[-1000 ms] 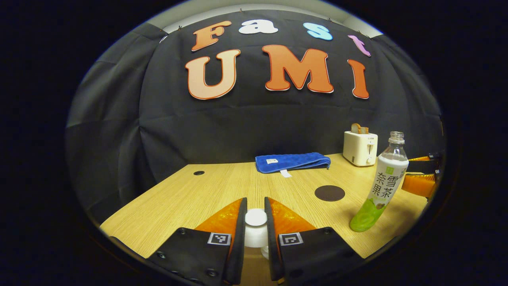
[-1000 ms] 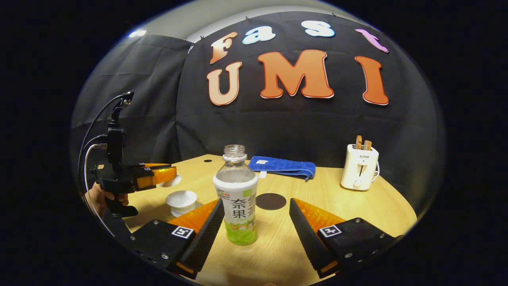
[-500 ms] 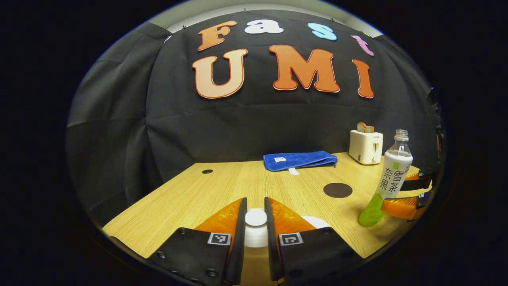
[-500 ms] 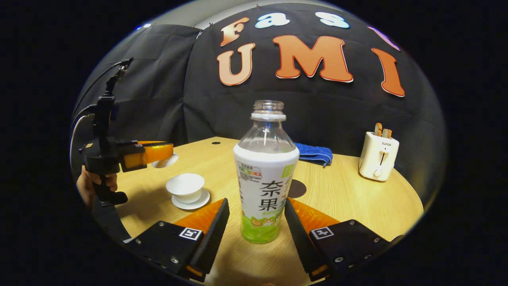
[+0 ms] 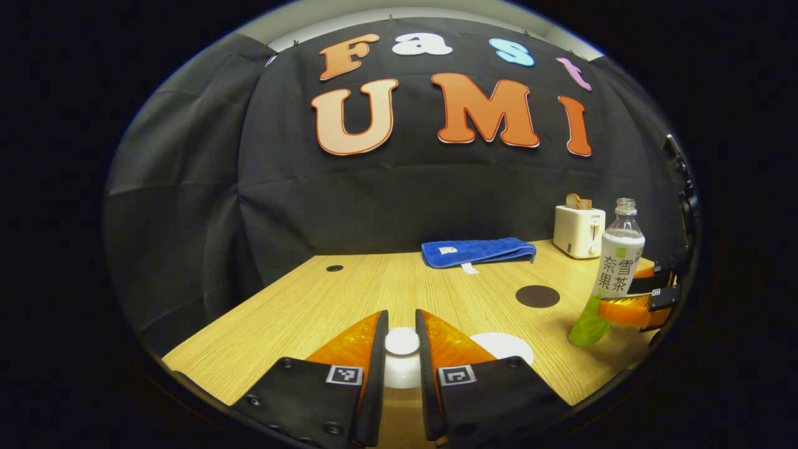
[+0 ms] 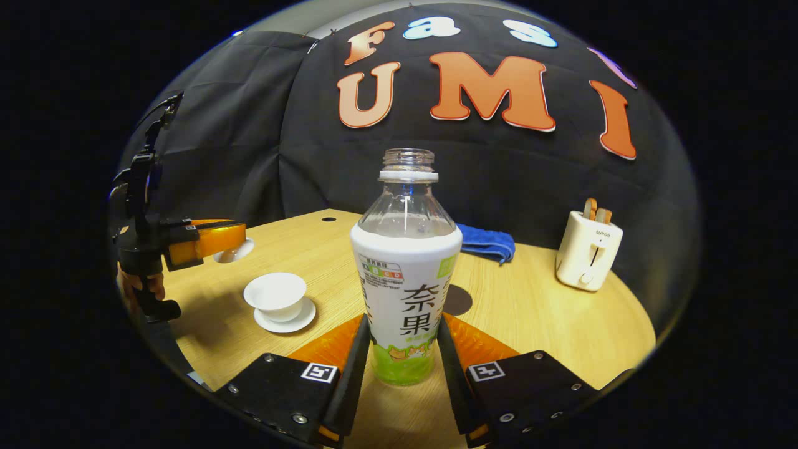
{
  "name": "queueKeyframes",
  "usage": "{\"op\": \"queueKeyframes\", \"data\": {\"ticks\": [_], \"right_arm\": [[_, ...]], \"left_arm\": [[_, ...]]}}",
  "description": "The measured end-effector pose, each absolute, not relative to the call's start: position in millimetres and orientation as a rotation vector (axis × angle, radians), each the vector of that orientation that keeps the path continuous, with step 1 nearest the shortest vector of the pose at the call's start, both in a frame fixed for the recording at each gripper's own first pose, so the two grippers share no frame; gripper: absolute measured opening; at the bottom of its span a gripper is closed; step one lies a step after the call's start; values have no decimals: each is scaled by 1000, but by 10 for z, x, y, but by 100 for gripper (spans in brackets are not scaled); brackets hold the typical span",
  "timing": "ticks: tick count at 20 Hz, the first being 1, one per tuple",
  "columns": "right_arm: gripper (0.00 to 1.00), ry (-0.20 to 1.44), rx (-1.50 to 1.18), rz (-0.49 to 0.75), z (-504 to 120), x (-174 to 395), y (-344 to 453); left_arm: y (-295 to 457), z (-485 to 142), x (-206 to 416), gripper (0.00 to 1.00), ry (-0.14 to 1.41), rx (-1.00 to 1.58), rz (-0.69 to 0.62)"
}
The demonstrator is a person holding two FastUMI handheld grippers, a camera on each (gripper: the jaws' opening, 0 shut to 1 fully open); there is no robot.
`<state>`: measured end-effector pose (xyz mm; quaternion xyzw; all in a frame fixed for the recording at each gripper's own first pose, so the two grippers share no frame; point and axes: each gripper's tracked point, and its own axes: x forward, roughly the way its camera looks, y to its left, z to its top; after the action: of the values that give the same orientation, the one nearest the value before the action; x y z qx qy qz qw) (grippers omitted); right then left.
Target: Open the teacup lid with one hand, grasp the water bottle and pour water into the teacup with the other hand; after pouring, place the water bottle on the coaster and then close the teacup lid.
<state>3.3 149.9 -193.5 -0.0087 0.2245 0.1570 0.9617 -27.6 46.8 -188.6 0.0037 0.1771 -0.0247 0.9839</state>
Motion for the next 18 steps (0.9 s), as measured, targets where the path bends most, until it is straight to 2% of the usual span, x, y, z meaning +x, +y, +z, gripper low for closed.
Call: {"op": "queueKeyframes", "data": {"ticks": [4,12,18], "right_arm": [[61,420,-219,293,-1795,153,1380],[60,387,-585,316,-1740,289,1418],[60,300,-833,336,-1620,415,1450]], "left_arm": [[603,-1850,-301,30,353,15,-30],[847,-1802,-378,30,344,36,8],[971,-1809,-435,30,348,35,23]]}}
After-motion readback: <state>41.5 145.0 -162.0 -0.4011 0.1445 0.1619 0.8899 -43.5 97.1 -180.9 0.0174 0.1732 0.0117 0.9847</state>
